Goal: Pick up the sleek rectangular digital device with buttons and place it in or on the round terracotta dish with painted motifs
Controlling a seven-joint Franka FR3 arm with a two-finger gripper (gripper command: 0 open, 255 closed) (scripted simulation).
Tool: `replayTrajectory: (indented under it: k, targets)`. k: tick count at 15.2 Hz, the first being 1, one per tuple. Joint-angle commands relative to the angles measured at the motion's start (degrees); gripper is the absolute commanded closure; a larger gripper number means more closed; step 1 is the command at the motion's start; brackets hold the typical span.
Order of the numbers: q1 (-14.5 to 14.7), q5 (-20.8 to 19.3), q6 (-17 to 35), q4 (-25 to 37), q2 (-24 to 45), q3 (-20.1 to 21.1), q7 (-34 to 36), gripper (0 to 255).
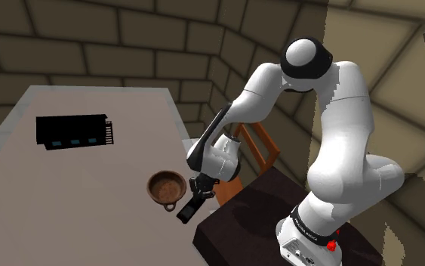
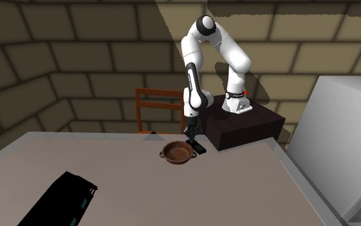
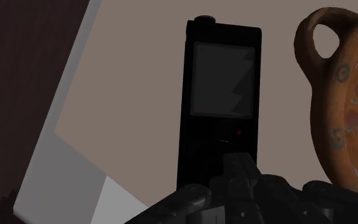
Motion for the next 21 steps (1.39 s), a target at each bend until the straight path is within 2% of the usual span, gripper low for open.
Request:
replayTrajectory:
  k: [1, 2, 3, 4, 5, 6, 7, 8, 14, 21]
  targets:
    - [-0.01, 0.0, -0.01, -0.01, 0.0, 0.01, 0.0, 255]
    - [0.0, 0.0, -0.01, 0.0, 0.0, 0.0, 0.0, 255]
    - [0.0, 0.0, -0.01, -0.01, 0.0, 0.0, 0.0, 0]
    - [20.79, 9.19, -6.52, 1.58, -8.46, -12.23, 3.51, 0]
    - [50.91, 7.92, -16.38, 1.79, -14.07, -35.64, 16.41, 0]
    - [75.9, 0.66, -24.69, 2.22, -13.76, -55.85, 31.33, 0]
    - [73.52, -3.09, -23.67, 1.71, -14.18, -53.99, 34.18, 0]
    - [71.73, -3.5, -22.7, 2.07, -13.37, -52.3, 34.27, 0]
    - [65.56, 0.09, -18.34, 5.76, -7.05, -45.89, 30.04, 0]
    - [65.54, 0.04, -18.33, 5.75, -7.05, -45.87, 30.08, 0]
